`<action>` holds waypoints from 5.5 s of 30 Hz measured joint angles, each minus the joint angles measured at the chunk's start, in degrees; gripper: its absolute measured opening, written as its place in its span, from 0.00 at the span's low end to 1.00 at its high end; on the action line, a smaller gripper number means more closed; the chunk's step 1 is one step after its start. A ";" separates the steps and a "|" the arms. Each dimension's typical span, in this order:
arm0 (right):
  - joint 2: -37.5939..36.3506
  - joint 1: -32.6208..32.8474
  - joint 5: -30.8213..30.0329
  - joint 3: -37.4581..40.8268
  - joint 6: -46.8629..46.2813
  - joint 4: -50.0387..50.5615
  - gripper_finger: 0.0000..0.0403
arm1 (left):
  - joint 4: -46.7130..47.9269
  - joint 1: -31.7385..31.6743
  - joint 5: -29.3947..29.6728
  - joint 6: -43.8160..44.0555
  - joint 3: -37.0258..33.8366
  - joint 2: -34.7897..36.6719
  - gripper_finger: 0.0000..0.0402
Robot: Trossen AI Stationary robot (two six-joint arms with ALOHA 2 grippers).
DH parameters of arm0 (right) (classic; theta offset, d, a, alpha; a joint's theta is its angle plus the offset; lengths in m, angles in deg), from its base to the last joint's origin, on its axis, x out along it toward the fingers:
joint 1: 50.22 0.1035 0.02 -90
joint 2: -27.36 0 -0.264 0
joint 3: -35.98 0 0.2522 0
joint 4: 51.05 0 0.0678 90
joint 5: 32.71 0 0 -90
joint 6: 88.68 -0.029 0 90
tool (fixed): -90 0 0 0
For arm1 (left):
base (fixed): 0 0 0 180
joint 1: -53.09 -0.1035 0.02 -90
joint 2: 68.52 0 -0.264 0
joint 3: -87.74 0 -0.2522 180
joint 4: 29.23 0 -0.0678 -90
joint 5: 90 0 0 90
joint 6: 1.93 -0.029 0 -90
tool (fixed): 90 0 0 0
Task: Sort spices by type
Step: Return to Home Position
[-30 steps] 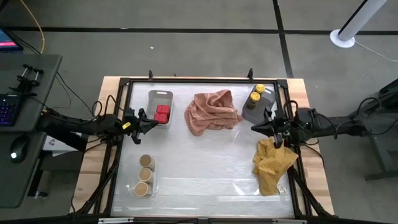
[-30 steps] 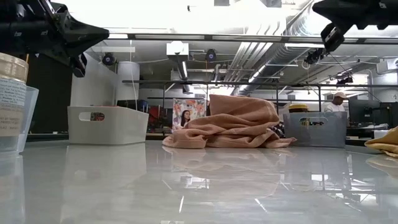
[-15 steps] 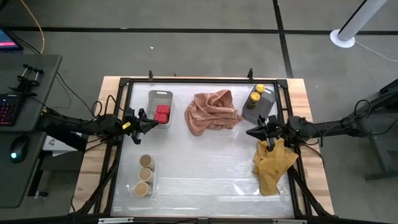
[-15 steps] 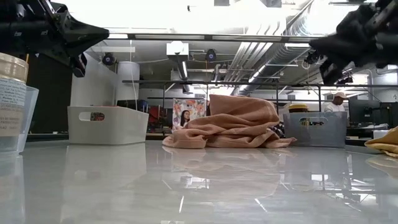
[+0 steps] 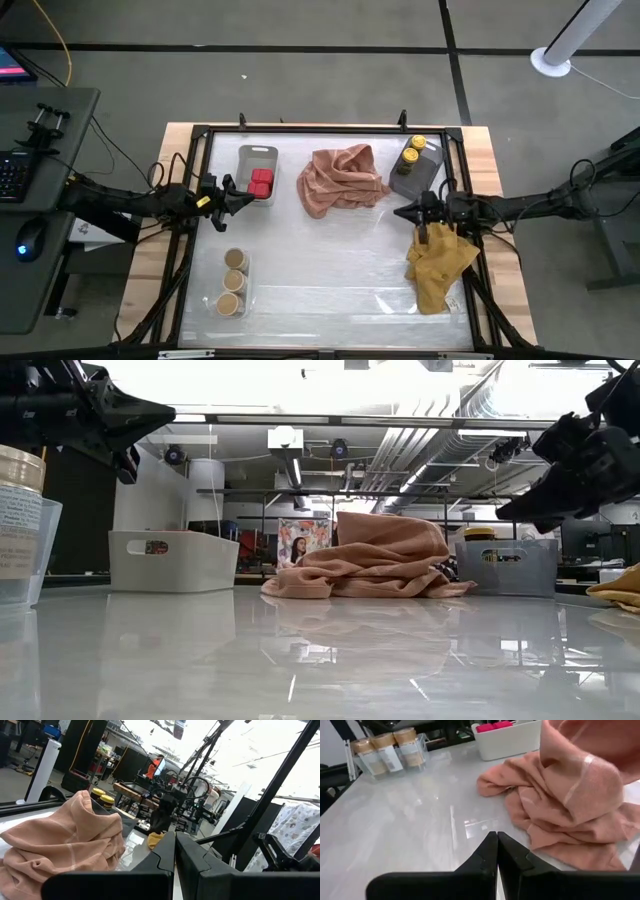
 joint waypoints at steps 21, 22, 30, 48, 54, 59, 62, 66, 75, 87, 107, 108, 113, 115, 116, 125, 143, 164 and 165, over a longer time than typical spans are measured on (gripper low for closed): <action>-5.59 0.04 0.37 -0.14 0.01 1.01 0.00 | 0.02 0.02 0.01 0.00 0.00 -0.02 0.00; -6.62 0.04 0.37 -0.15 0.01 1.00 0.00 | 0.02 0.00 -0.01 0.00 0.00 0.00 0.00; -18.66 0.04 0.39 -0.17 0.01 0.92 0.00 | 0.02 0.02 0.01 0.00 0.00 0.00 0.00; -20.18 0.15 0.41 -0.28 0.01 0.84 0.00 | 9.27 -0.55 0.14 -0.01 0.00 9.33 0.00; -20.18 0.15 0.41 -0.26 0.01 0.83 0.00 | 14.17 -2.77 0.20 0.01 0.06 17.73 0.00; -20.20 0.15 0.43 -0.21 0.01 0.81 0.00 | 13.09 -3.23 0.36 -0.02 0.00 17.68 0.00; -20.20 0.15 0.43 -0.20 0.02 0.81 0.00 | 13.29 -3.23 0.38 -0.02 0.00 17.68 0.00; -20.20 0.15 0.41 -0.19 0.02 0.81 0.00 | 13.26 -3.00 0.38 -0.02 0.00 17.66 0.00; -19.83 0.16 0.41 -0.17 0.02 0.81 0.00 | 13.32 -0.31 0.38 -0.02 0.00 17.66 0.00; -19.83 0.15 0.41 -0.17 0.01 0.83 0.00 | 13.27 -0.32 0.38 -0.01 0.00 17.62 0.00; -19.81 0.15 0.41 -0.17 0.02 0.83 0.00 | 13.27 -0.31 0.38 -0.02 0.00 17.62 0.00; -19.81 0.15 0.41 -0.17 0.03 0.83 0.00 | 13.27 -0.31 0.38 -0.01 0.00 17.62 0.00; -19.81 0.15 0.41 -0.17 0.02 0.83 0.00 | 13.27 -0.31 0.38 0.00 0.00 17.62 0.00; -19.81 0.15 0.41 -0.17 0.04 0.83 0.00 | 13.27 -0.32 0.38 -0.02 0.00 17.62 0.00; -19.81 0.15 0.41 -0.17 0.02 0.85 0.00 | 13.27 -0.31 0.38 0.00 0.00 17.62 0.00; -19.81 0.15 0.41 -0.17 0.01 0.83 0.00 | 13.27 -0.32 0.38 -0.01 0.00 17.62 0.00; -19.81 0.15 0.41 -0.17 0.01 0.83 0.00 | 13.27 -0.31 0.38 0.00 0.00 17.62 0.00; -19.81 0.16 0.41 -0.17 0.03 0.83 0.00 | 13.27 -0.31 0.40 -0.02 0.00 17.62 0.00; -19.81 0.17 0.41 -0.17 0.03 0.85 0.00 | 13.27 -0.33 0.38 0.00 0.00 17.62 0.00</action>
